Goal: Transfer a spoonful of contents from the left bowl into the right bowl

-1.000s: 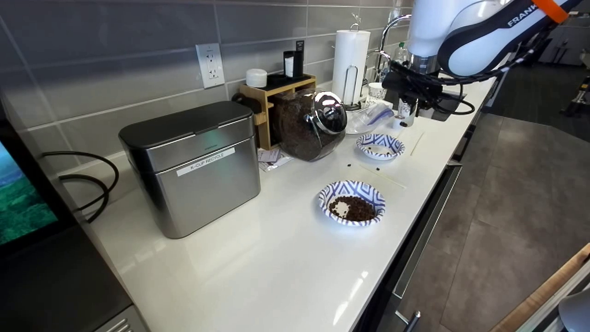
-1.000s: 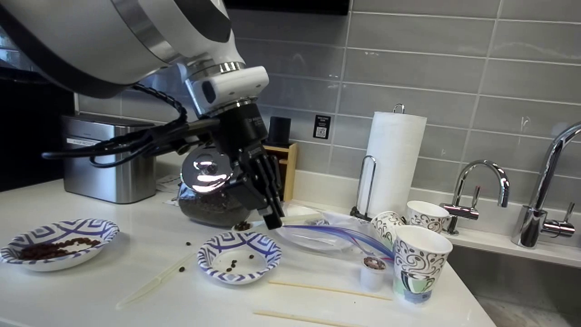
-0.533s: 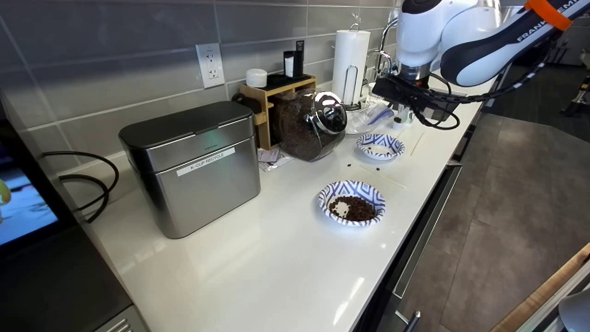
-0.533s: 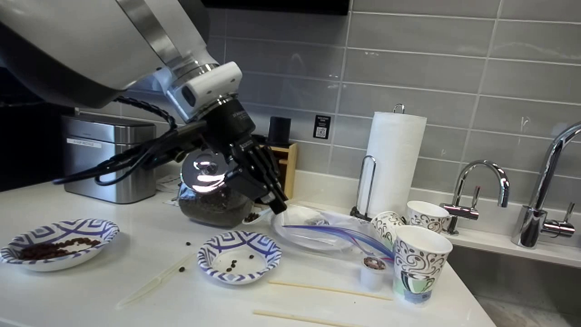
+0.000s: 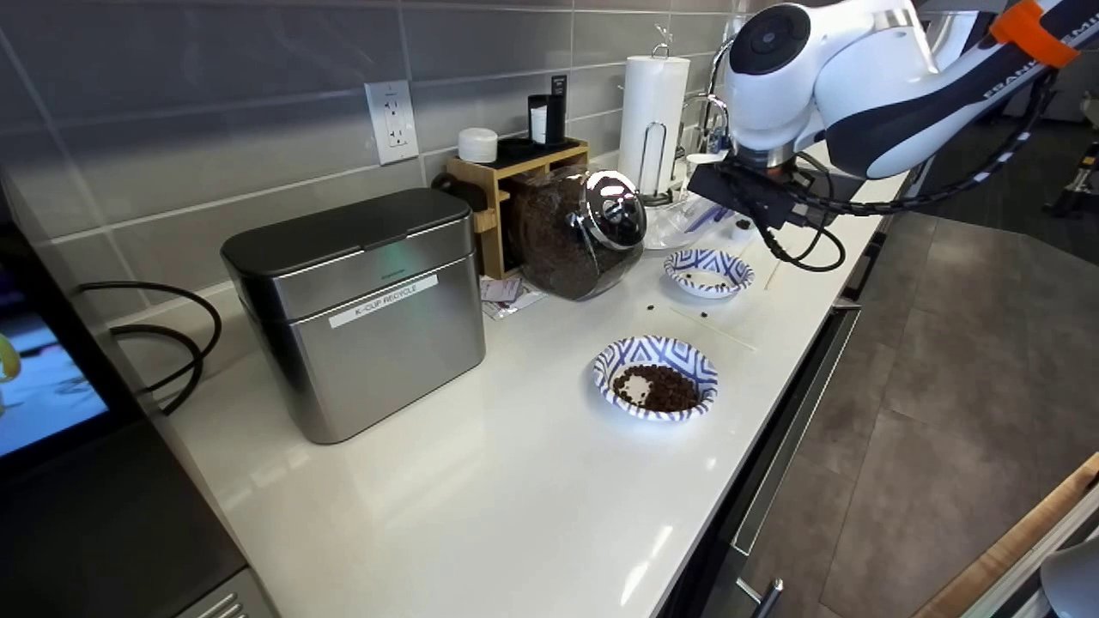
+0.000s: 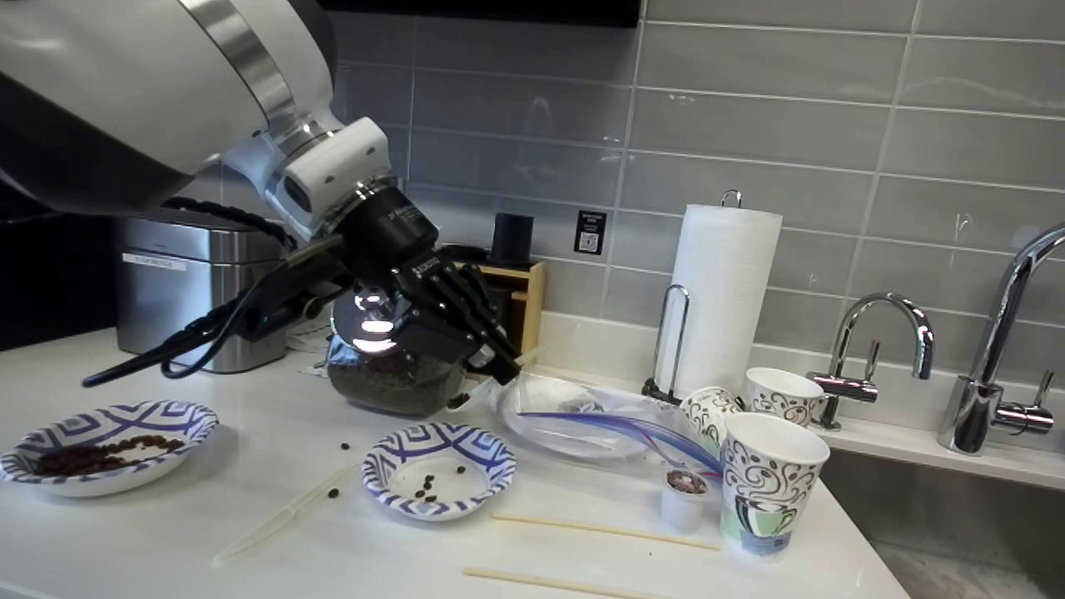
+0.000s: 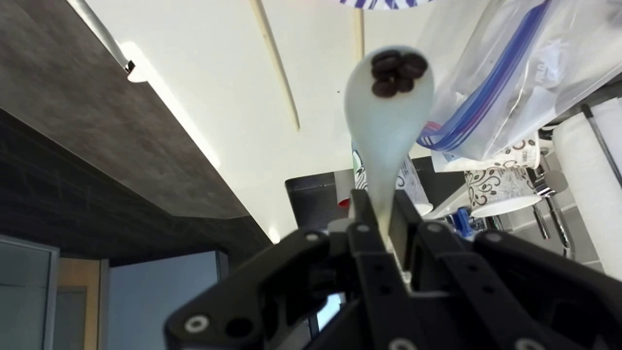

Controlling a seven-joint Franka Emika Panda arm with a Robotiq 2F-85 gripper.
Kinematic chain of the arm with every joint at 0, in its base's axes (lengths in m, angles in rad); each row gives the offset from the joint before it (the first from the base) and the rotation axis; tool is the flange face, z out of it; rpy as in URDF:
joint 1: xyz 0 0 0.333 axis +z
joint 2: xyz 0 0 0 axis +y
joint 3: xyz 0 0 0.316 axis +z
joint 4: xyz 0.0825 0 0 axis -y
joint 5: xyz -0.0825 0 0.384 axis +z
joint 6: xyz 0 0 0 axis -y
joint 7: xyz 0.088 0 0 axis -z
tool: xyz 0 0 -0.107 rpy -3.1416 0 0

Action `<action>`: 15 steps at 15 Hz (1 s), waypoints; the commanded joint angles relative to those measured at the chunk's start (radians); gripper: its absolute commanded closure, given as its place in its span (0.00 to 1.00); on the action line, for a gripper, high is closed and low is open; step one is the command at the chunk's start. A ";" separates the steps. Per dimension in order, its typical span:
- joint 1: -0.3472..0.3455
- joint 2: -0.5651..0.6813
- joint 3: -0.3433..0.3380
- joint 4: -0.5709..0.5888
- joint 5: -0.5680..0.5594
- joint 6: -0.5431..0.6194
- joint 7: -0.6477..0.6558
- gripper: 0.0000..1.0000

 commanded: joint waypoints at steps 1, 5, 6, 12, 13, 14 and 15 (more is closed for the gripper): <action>0.030 -0.028 0.015 -0.042 -0.087 -0.084 0.119 0.97; 0.058 -0.044 0.036 -0.066 -0.157 -0.163 0.231 0.97; 0.065 -0.046 0.042 -0.069 -0.172 -0.184 0.259 0.97; 0.106 -0.049 0.081 -0.096 -0.249 -0.351 0.376 0.97; 0.114 -0.046 0.089 -0.100 -0.258 -0.392 0.393 0.97; 0.122 -0.043 0.096 -0.103 -0.267 -0.429 0.408 0.97; 0.129 -0.039 0.103 -0.105 -0.273 -0.467 0.427 0.97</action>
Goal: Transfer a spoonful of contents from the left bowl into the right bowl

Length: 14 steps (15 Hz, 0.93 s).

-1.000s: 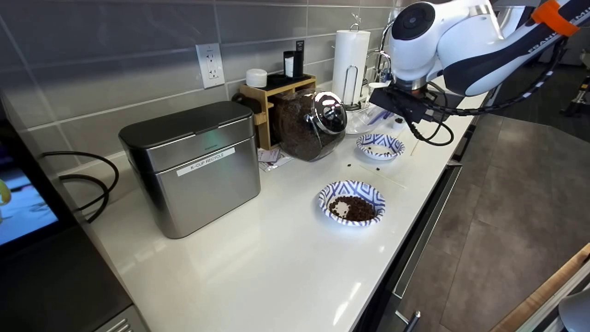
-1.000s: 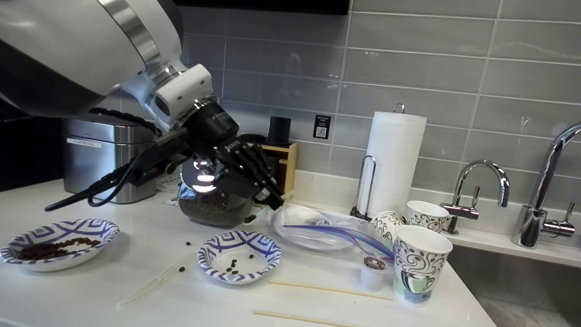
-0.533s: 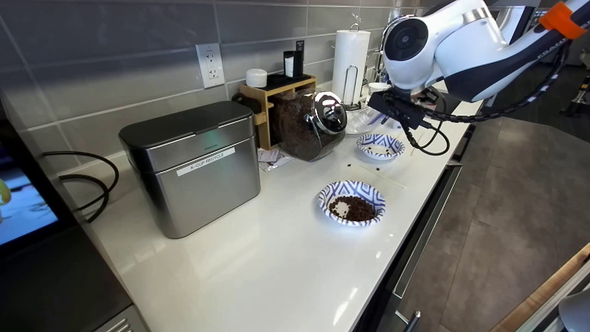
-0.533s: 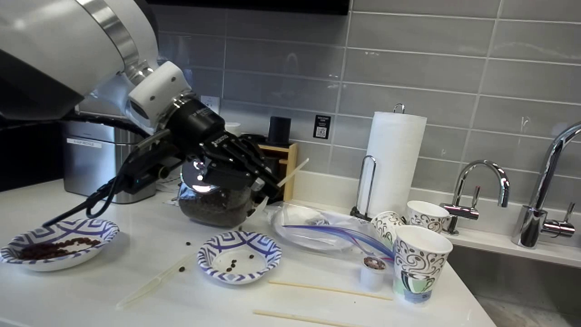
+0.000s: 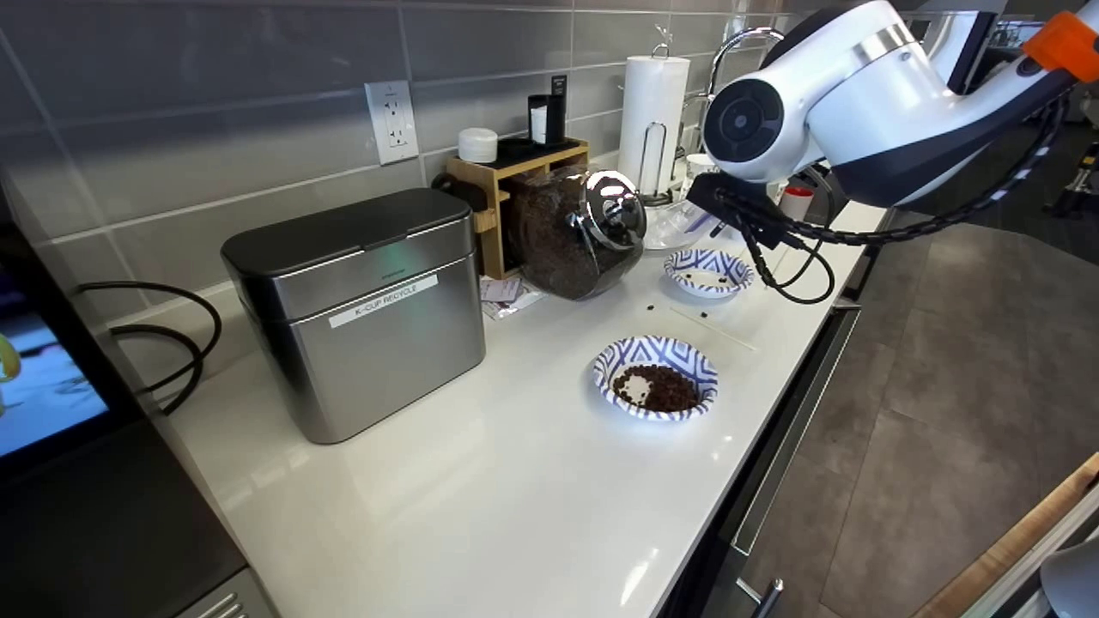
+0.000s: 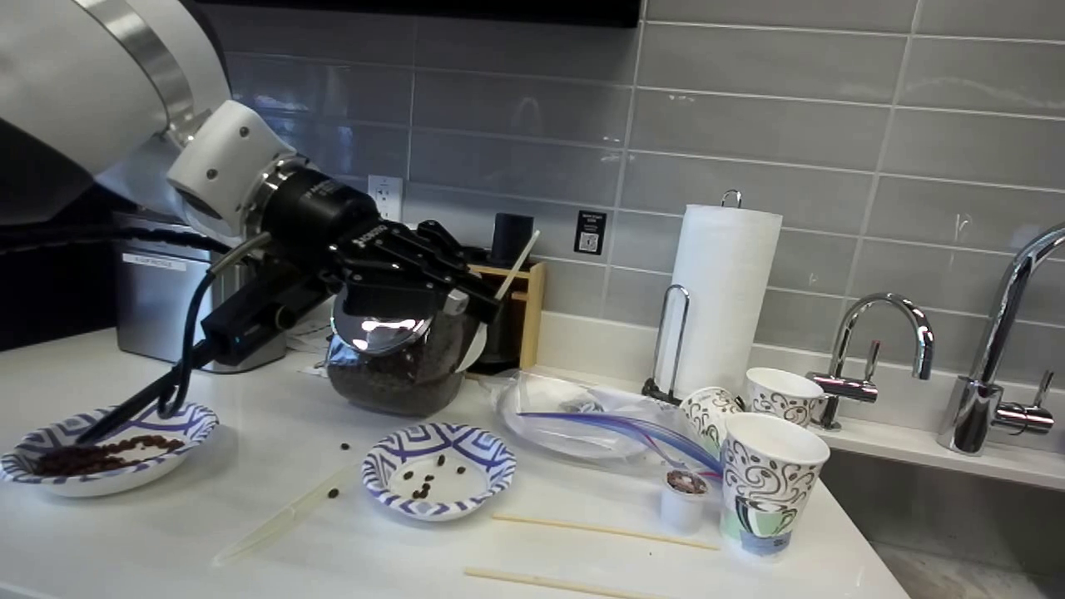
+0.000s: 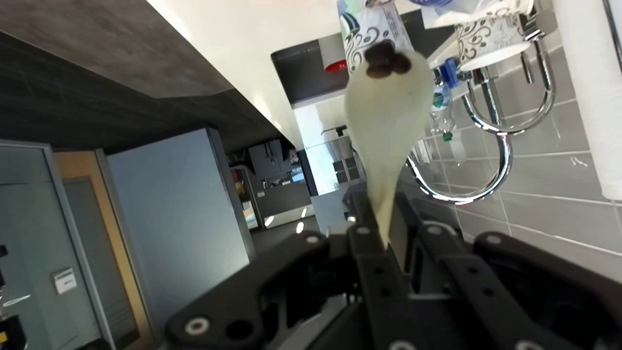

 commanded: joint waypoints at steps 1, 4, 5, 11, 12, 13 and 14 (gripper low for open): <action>0.032 -0.002 0.024 -0.033 -0.050 -0.122 0.097 0.97; 0.052 -0.008 0.041 -0.024 -0.051 -0.221 0.083 0.97; 0.058 0.003 0.047 -0.027 -0.059 -0.252 0.106 0.97; 0.042 -0.003 0.011 -0.012 0.037 -0.162 0.048 0.97; 0.030 -0.016 -0.008 -0.012 0.067 -0.102 0.023 0.97; 0.020 -0.023 -0.024 -0.012 0.099 -0.052 0.004 0.97; 0.007 -0.041 -0.044 -0.017 0.116 0.013 -0.015 0.97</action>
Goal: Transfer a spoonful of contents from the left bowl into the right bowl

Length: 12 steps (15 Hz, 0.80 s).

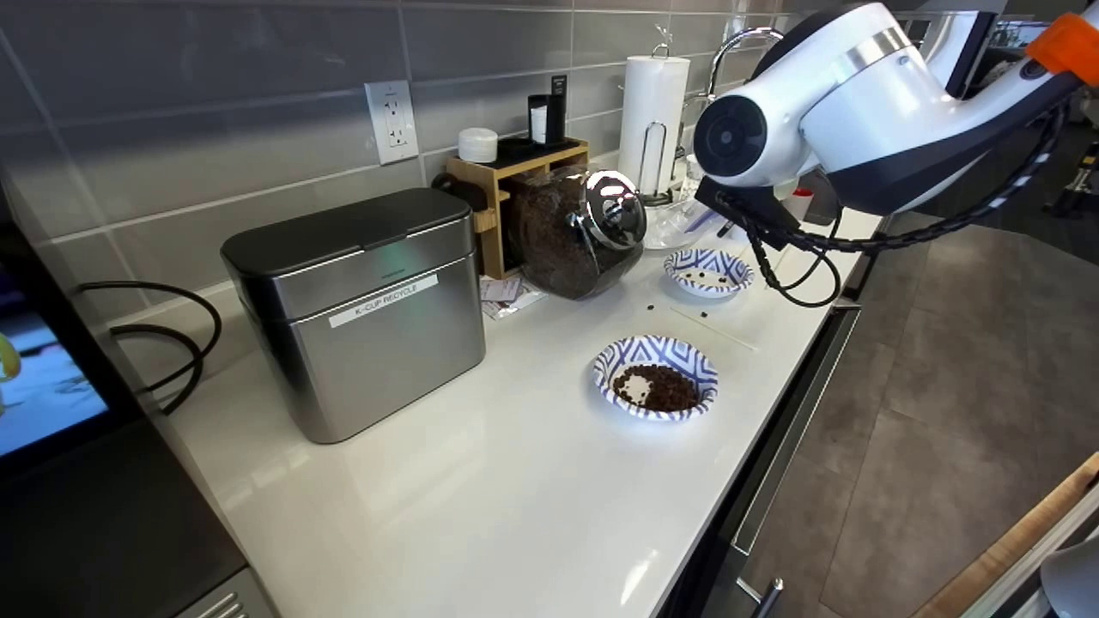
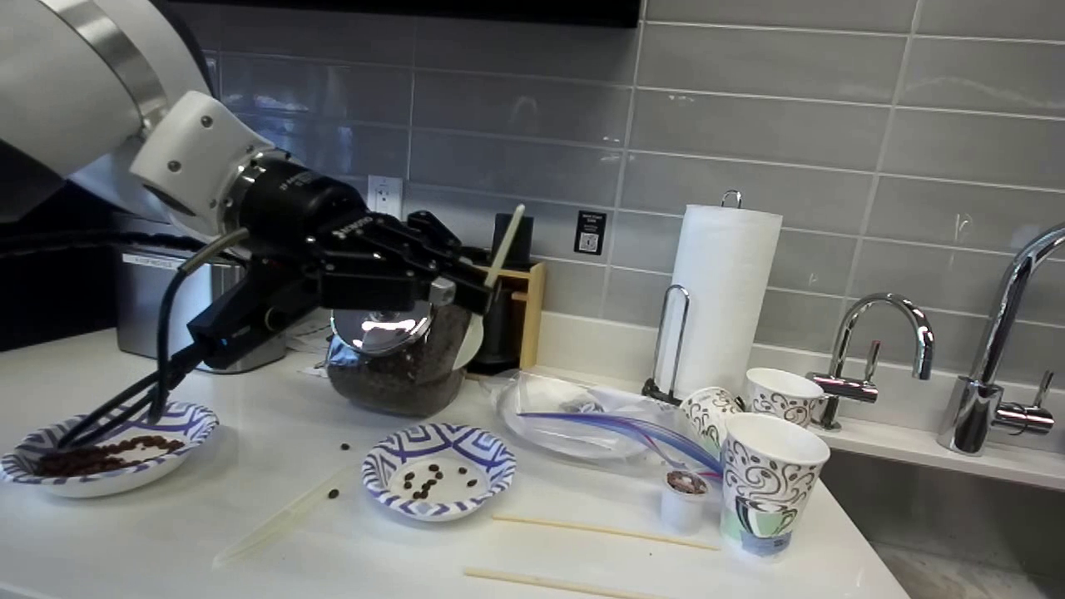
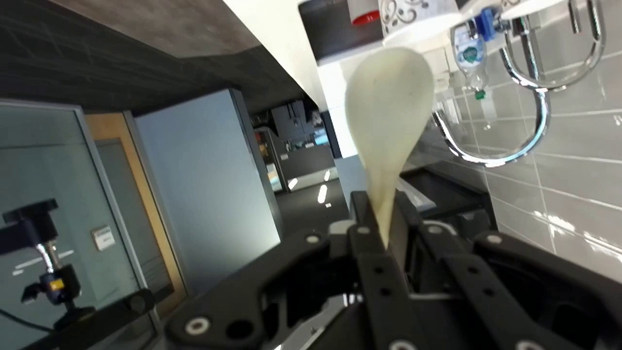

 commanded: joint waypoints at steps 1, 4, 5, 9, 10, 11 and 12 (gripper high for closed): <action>-0.043 -0.048 -0.061 -0.011 0.093 0.198 -0.052 0.97; -0.083 -0.092 -0.121 -0.021 0.178 0.373 -0.149 0.97; -0.096 -0.106 -0.141 -0.029 0.217 0.423 -0.216 0.97; -0.150 -0.151 -0.224 -0.057 0.381 0.628 -0.461 0.97; -0.161 -0.153 -0.240 -0.063 0.434 0.670 -0.527 0.97; -0.170 -0.159 -0.255 -0.071 0.495 0.707 -0.606 0.97; -0.176 -0.160 -0.266 -0.078 0.568 0.729 -0.681 0.97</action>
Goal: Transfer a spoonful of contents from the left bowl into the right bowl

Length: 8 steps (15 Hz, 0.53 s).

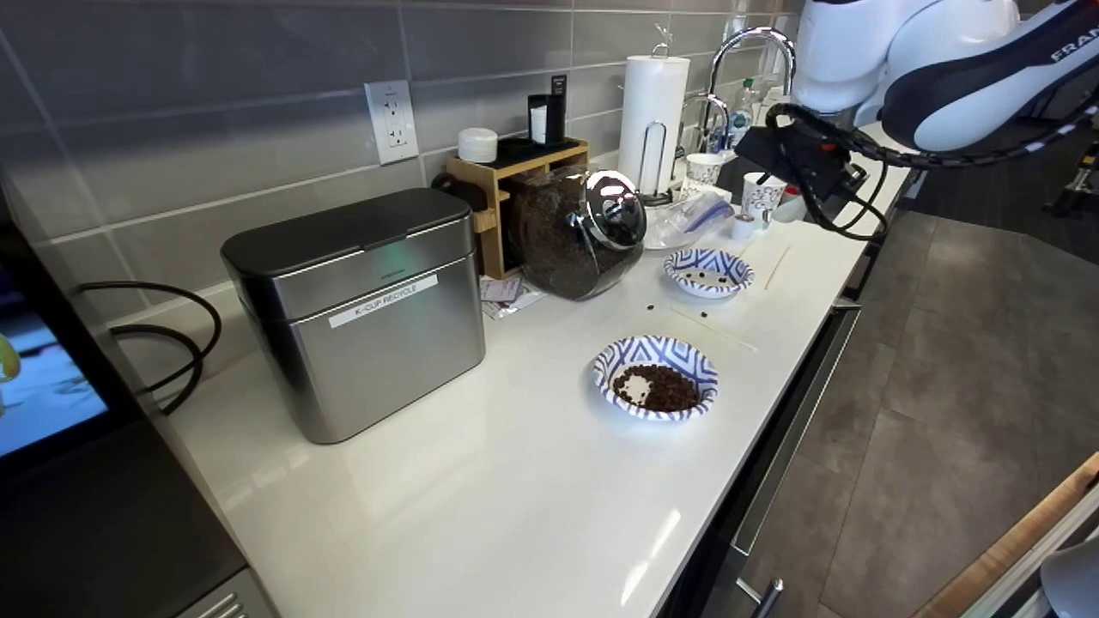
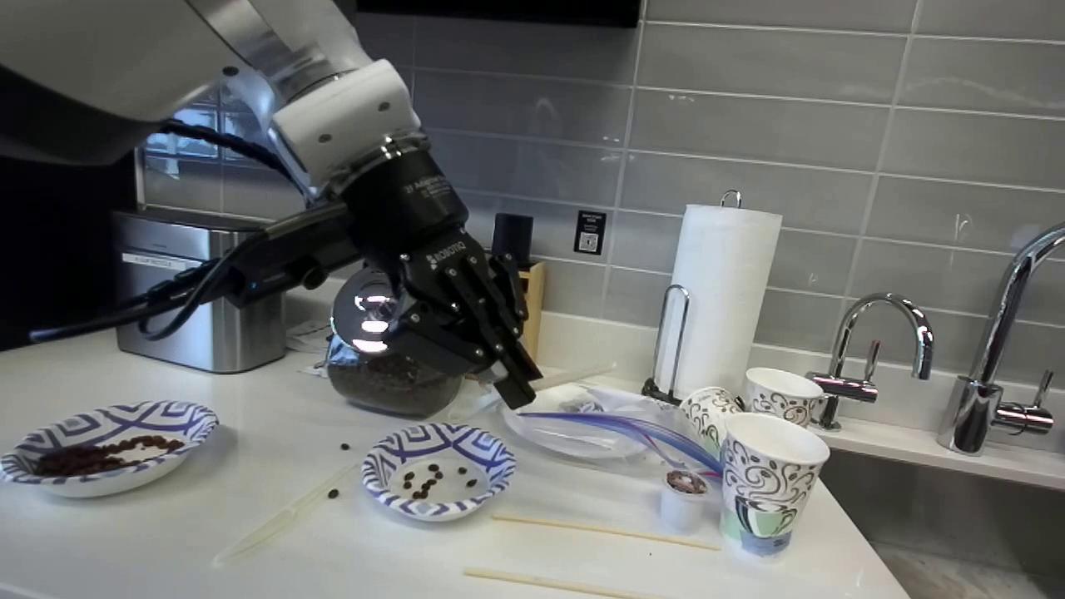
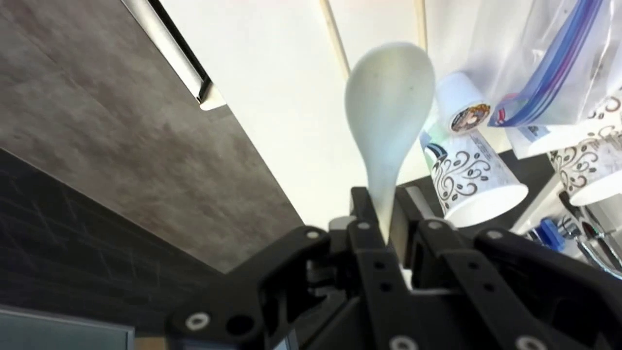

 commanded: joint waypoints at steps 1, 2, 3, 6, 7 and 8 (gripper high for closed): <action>0.003 -0.045 -0.069 -0.063 0.229 0.108 -0.261 0.97; -0.023 -0.047 -0.052 -0.071 0.314 0.120 -0.347 0.97; 0.018 -0.047 -0.098 -0.079 0.385 0.123 -0.425 0.97; 0.068 -0.051 -0.148 -0.088 0.625 0.072 -0.658 0.97; 0.079 -0.052 -0.156 -0.083 0.706 0.038 -0.727 0.97; 0.002 -0.055 -0.078 -0.079 0.774 0.012 -0.780 0.97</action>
